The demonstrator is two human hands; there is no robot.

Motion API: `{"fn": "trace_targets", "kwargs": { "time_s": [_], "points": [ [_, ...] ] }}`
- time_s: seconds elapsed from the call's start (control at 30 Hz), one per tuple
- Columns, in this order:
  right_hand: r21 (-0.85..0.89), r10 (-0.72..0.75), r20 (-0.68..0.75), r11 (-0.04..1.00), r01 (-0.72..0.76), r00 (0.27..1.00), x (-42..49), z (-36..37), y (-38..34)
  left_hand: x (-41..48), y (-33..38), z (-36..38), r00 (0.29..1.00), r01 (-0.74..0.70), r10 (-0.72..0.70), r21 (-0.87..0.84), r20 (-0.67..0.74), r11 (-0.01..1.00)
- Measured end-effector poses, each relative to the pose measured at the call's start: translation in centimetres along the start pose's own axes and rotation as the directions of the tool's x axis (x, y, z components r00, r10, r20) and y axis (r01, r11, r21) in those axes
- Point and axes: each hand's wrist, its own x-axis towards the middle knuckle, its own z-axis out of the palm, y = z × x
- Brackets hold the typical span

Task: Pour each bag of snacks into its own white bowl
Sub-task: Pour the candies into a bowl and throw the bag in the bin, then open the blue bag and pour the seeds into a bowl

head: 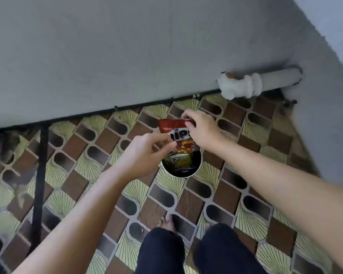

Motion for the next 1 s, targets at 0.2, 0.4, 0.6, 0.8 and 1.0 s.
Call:
{"fn": "trace_targets", "kwargs": {
  "time_s": [0.2,0.4,0.6,0.8,1.0],
  "points": [
    [-0.077,0.073,0.084,0.995,-0.067,0.994,2.0,12.8,10.5,4.4,-11.9,11.5,0.991,0.051,-0.049,-0.016,0.122,0.999],
    [-0.187,0.194,0.174,0.969,-0.161,0.965,2.8,16.1,14.3,6.6,-15.5,15.0,0.981,0.105,-0.097,-0.044,0.167,0.993],
    [-0.041,0.169,0.123,0.985,-0.165,0.978,3.3,8.0,9.2,6.9,-8.7,8.6,0.988,0.089,-0.085,-0.03,0.131,0.996],
    [0.029,0.121,-0.067,0.992,-0.12,0.99,1.5,-9.9,-0.5,6.0,6.6,-2.8,0.983,-0.122,0.123,-0.014,0.136,0.992],
    [0.089,0.142,-0.316,0.989,-0.12,0.938,-4.4,-30.4,-8.0,5.7,25.1,-12.6,0.918,-0.388,0.386,-0.002,0.091,0.922]
  ]
}}
